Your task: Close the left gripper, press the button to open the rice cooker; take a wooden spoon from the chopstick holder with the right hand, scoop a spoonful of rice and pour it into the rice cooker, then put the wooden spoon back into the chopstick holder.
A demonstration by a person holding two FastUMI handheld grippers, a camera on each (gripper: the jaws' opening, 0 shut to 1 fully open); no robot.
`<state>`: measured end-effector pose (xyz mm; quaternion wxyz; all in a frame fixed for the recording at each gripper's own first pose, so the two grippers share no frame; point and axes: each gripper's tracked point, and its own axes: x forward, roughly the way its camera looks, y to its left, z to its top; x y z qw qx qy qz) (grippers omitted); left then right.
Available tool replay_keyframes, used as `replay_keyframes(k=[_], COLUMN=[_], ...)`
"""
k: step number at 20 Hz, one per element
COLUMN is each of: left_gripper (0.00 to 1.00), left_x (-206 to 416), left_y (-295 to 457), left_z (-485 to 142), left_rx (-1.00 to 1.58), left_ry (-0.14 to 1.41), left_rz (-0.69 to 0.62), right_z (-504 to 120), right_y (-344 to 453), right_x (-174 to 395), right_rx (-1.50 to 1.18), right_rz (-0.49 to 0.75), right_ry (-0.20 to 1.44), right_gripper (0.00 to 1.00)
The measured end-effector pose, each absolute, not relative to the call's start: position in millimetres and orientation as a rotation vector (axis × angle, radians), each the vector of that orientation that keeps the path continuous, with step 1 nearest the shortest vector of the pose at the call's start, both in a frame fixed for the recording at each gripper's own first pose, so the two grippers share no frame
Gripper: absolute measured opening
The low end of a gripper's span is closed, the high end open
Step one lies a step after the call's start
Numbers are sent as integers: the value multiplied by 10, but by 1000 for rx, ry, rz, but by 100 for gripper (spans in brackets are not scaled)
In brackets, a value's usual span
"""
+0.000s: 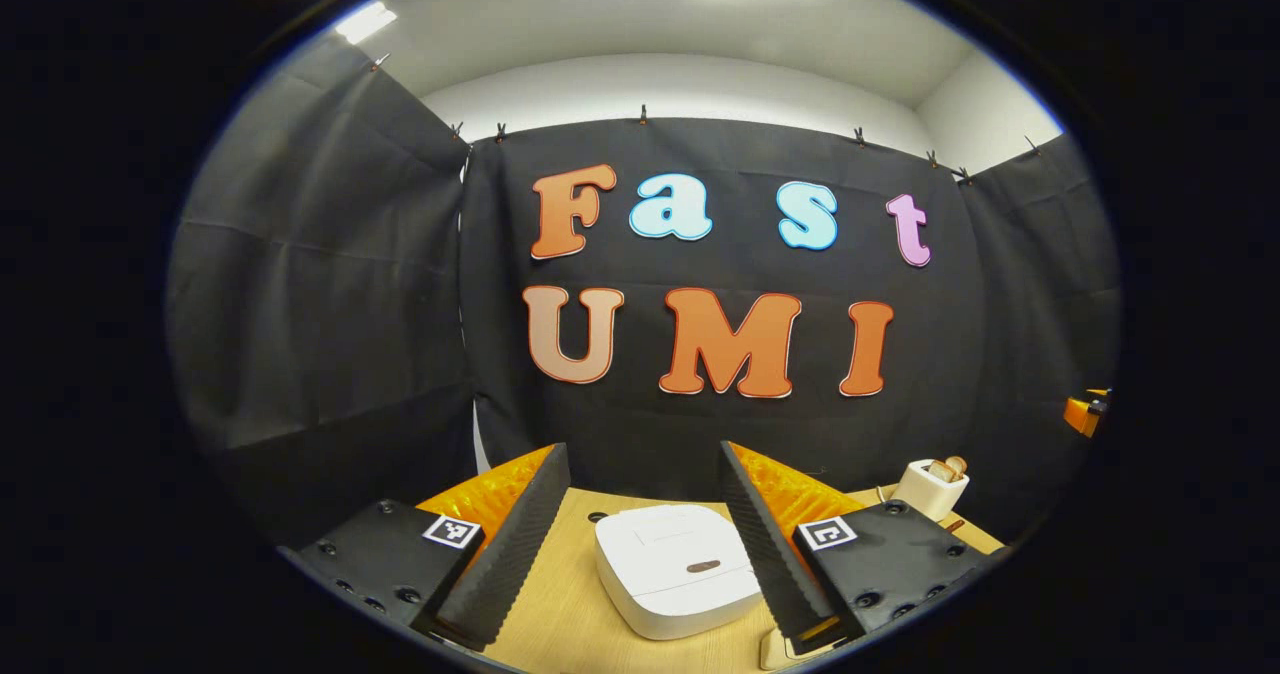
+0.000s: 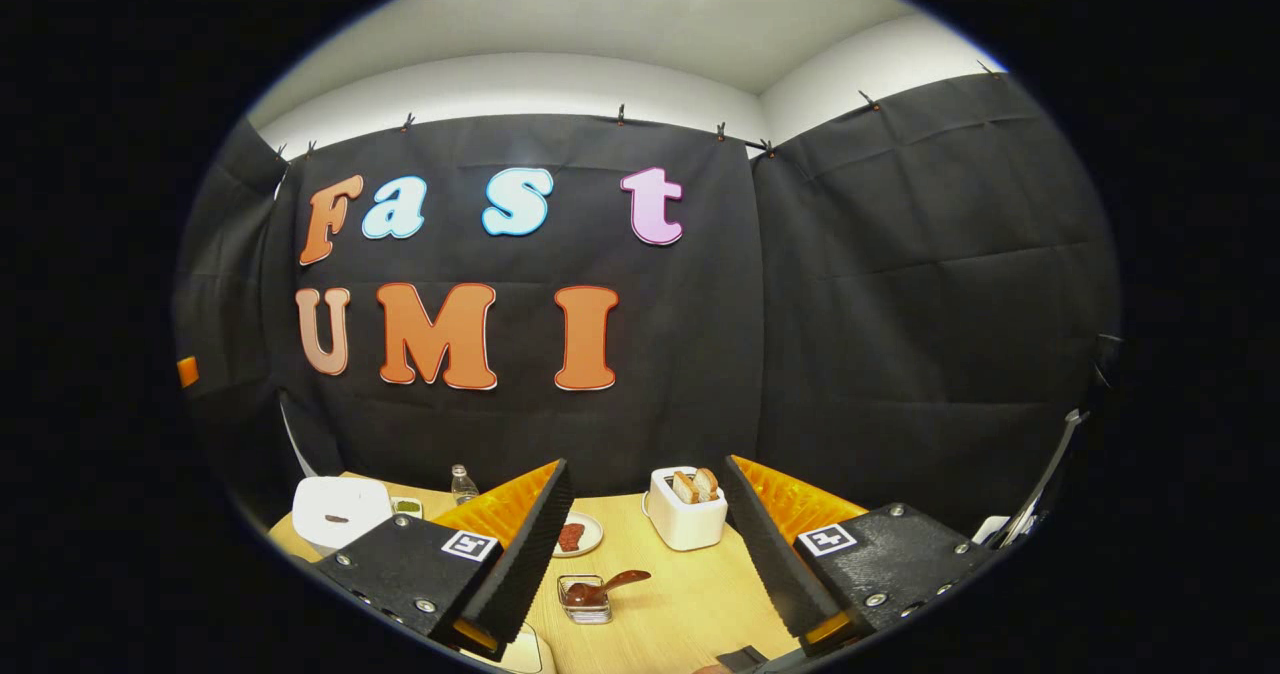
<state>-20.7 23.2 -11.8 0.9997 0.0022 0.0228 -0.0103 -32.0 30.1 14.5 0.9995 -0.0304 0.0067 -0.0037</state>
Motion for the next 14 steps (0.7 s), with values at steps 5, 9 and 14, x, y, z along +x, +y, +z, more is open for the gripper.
replay_keyframes(k=[5,9,14], left_gripper=[48,6,5], left_x=[-178,-134,-114], left_y=[216,256,145], left_z=[-203,-213,-341], left_rx=[8,-7,-6], left_ry=[78,75,97], left_rz=[-29,-2,-50], right_z=[125,112,89], right_y=[303,305,316], right_x=[-329,-342,-349], right_rx=[-69,-81,-93], right_rz=[-2,5,17], right_ry=[22,31,41], right_gripper=[94,94,94])
